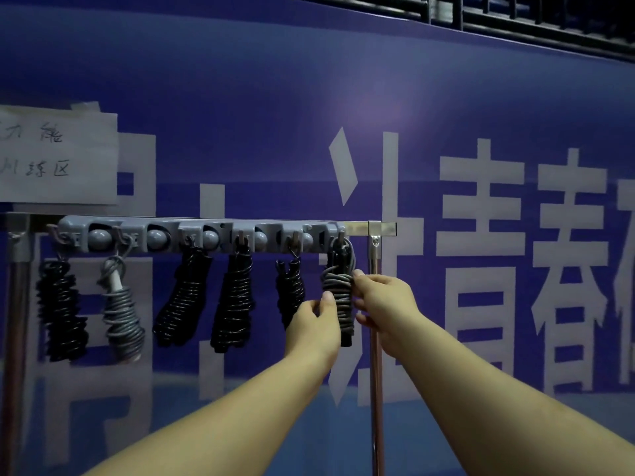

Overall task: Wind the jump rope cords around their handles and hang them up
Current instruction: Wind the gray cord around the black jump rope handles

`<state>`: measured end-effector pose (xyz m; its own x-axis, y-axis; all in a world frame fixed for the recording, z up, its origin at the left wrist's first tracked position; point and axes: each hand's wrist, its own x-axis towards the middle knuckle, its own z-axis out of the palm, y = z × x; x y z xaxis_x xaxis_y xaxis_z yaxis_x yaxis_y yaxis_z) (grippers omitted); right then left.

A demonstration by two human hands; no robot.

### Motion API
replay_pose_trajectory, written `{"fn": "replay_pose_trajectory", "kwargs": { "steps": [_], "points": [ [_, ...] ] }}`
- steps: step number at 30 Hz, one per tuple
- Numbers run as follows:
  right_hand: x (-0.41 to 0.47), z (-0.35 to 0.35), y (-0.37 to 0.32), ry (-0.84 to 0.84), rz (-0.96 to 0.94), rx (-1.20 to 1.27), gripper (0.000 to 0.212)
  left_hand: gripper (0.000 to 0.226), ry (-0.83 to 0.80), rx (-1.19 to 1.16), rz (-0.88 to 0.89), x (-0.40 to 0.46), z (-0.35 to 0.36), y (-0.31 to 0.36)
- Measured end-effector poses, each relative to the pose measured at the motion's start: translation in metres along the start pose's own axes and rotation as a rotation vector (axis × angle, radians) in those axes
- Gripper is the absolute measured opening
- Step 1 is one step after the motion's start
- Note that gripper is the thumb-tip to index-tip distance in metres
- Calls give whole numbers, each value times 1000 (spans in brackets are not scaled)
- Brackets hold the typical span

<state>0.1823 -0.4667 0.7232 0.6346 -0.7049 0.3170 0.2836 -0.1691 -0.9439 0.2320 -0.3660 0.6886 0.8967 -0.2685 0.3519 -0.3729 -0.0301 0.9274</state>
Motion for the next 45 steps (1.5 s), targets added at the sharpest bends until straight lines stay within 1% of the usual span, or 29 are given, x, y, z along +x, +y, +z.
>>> {"fn": "replay_pose_trajectory", "kwargs": {
  "steps": [7, 10, 12, 15, 18, 20, 23, 27, 32, 34, 37, 39, 41, 42, 45],
  "points": [
    [-7, -10, -1, 56, -38, -46, 12, 48, -48, 45, -53, -6, -8, -10],
    [-19, -11, 0, 199, -127, -115, 16, 50, -71, -15, -84, -10, -17, -14],
    [-41, -6, 2, 249, -215, -127, 14, 44, -123, -101, -87, -20, -29, -19],
    [-80, 9, 11, 186, -275, -125, 17, 40, -182, -151, -84, -36, -58, -30],
    [-119, 30, 37, 88, -252, -118, 21, 47, -174, -104, -129, -55, -99, -56],
    [-147, 54, 68, 3, -194, -137, 24, 51, -129, -51, -210, -69, -132, -89],
    [-180, 90, 124, -56, -145, -181, 27, 51, -73, 24, -341, -99, -173, -146],
    [-262, 147, 227, -272, 87, -285, 29, 55, 29, 143, -548, -169, -246, -257],
    [-377, 169, 352, -444, 358, -383, 29, 54, 193, 171, -839, -276, -317, -385],
    [-418, 171, 397, -503, 463, -408, 29, 54, 241, 201, -934, -320, -340, -424],
    [-461, 169, 447, -555, 586, -480, 29, 56, 327, 277, -1036, -376, -362, -478],
    [-483, 171, 471, -553, 636, -527, 27, 53, 351, 364, -1089, -406, -372, -510],
    [-499, 172, 491, -549, 684, -540, 28, 38, 369, 464, -1103, -426, -376, -527],
    [-511, 177, 504, -563, 716, -546, 28, 33, 390, 476, -1112, -435, -381, -536],
    [-539, 192, 539, -620, 787, -570, 35, 37, 403, 521, -1124, -448, -401, -568]
  ]
}}
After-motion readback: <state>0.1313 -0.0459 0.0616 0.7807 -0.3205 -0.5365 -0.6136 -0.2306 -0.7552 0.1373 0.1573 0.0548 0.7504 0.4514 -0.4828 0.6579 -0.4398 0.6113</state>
